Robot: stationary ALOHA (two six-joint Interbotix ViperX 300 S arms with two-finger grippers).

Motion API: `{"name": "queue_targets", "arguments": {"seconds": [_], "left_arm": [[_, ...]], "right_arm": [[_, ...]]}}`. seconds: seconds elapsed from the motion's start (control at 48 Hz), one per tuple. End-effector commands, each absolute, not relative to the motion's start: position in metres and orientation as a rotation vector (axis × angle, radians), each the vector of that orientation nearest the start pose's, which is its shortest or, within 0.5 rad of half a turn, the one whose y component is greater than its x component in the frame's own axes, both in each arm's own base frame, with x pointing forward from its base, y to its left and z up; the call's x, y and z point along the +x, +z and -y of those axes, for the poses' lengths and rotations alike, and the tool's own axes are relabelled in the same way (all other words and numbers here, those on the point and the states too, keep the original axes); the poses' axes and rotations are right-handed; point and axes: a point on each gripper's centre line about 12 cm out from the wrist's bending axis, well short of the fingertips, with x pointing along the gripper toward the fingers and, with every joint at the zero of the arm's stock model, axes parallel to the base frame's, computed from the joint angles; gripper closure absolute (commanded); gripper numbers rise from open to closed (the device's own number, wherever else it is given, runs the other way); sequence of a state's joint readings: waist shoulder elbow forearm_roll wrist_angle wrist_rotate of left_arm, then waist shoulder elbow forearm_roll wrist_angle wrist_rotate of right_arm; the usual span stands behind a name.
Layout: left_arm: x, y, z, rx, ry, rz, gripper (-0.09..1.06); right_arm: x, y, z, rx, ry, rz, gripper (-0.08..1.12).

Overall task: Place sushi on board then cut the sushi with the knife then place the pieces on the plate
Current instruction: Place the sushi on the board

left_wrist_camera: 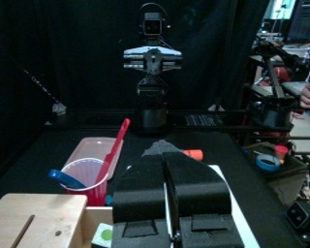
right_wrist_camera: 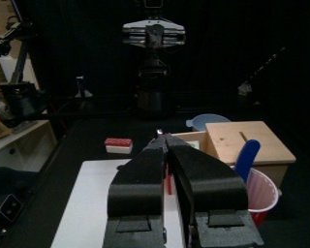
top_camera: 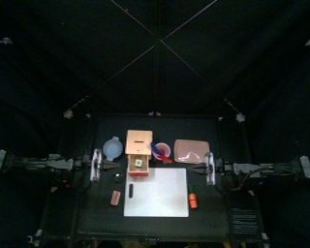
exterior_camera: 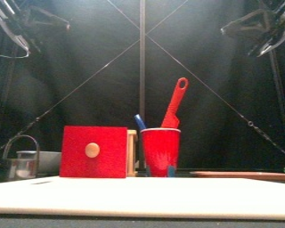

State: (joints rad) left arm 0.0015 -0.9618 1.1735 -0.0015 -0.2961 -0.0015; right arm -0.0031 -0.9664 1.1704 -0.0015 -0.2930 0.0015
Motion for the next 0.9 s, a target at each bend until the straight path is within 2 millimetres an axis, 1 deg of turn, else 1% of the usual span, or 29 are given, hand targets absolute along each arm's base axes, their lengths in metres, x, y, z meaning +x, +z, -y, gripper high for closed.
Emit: {"name": "queue_targets", "arguments": {"seconds": [0.021,0.062,0.125,0.208,0.229,0.292,0.312,0.396,0.458,0.5,0.583,0.688,0.729,0.896], "left_arm": [[0.204,0.297,-0.003,0.007,0.017,0.113,0.99],[0.204,0.300,-0.005,0.011,0.023,0.136,0.97],[0.207,0.300,-0.008,0.017,0.039,0.156,0.96],[0.212,0.298,-0.013,0.012,0.061,0.159,0.95],[0.213,0.298,-0.013,0.011,0.061,0.161,0.95],[0.214,0.298,-0.013,0.008,0.060,0.164,0.95],[0.214,0.298,-0.013,0.008,0.060,0.164,0.95],[0.214,0.295,-0.013,0.008,0.059,0.161,0.95],[0.214,0.294,-0.013,0.010,0.058,0.156,0.95],[0.214,0.293,-0.013,0.010,0.058,0.155,0.95],[0.213,0.290,-0.012,0.012,0.057,0.145,0.95],[0.212,0.286,-0.012,0.014,0.057,0.138,0.95],[0.212,0.284,-0.012,0.016,0.057,0.132,0.95],[0.211,0.282,-0.012,0.015,0.057,0.127,0.95]], "right_arm": [[0.209,0.298,0.009,0.018,-0.045,0.068,1.03],[0.218,0.297,0.014,0.026,-0.064,0.045,1.00],[0.244,0.303,0.019,0.033,-0.080,0.007,0.96],[0.294,0.309,0.022,0.029,-0.077,-0.079,0.90],[0.310,0.310,0.023,0.027,-0.077,-0.116,0.88],[0.346,0.308,0.028,0.029,-0.082,-0.223,0.84],[0.361,0.305,0.030,0.031,-0.085,-0.277,0.83],[0.396,0.301,0.040,0.027,-0.100,-0.392,0.78],[0.412,0.293,0.048,0.035,-0.116,-0.455,0.70],[0.420,0.285,0.050,0.035,-0.118,-0.496,0.61],[0.435,0.272,0.048,0.042,-0.112,-0.551,0.36],[0.453,0.259,0.050,0.046,-0.113,-0.603,0.10],[0.460,0.255,0.052,0.043,-0.114,-0.614,0.07],[0.488,0.237,0.064,-0.009,-0.127,-0.666,0.07]]}}
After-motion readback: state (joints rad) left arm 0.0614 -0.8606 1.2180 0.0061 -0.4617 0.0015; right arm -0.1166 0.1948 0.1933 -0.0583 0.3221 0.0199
